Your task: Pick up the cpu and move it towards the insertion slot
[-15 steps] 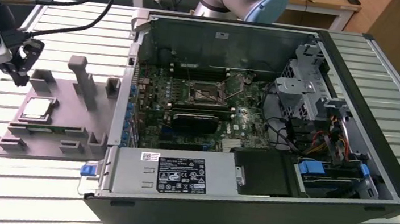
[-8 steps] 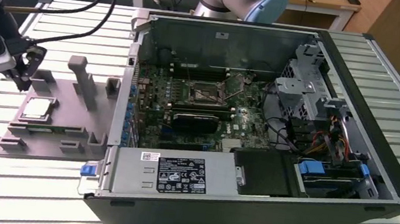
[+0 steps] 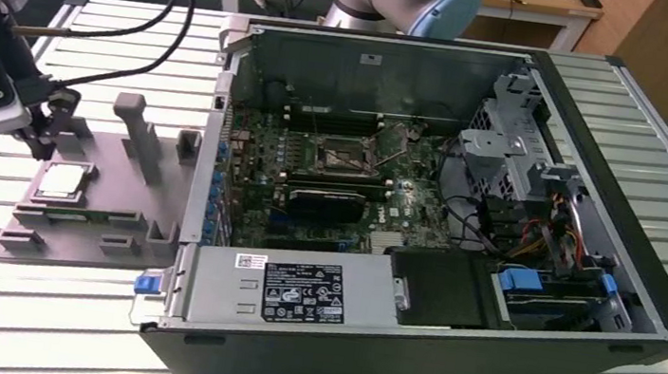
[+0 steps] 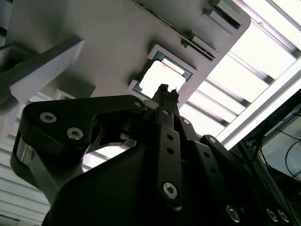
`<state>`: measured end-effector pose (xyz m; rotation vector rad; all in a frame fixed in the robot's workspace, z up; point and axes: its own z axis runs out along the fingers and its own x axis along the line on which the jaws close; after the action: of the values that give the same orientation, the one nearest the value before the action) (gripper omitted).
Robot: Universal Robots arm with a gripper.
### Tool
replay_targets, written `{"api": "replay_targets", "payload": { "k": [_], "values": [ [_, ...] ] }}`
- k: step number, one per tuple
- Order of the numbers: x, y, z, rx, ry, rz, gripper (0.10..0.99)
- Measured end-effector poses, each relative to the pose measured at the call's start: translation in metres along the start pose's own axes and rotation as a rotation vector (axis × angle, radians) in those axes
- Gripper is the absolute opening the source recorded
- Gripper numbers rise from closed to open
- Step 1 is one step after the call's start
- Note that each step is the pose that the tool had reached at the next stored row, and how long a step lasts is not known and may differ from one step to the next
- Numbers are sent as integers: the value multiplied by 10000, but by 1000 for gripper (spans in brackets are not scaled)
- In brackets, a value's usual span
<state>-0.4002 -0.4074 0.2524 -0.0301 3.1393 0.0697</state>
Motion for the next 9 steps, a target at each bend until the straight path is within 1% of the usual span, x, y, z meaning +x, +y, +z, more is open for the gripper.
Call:
{"api": "replay_targets", "payload": {
  "k": [9],
  "values": [
    [11,-7,163,0,0,0,102]
  ]
}}
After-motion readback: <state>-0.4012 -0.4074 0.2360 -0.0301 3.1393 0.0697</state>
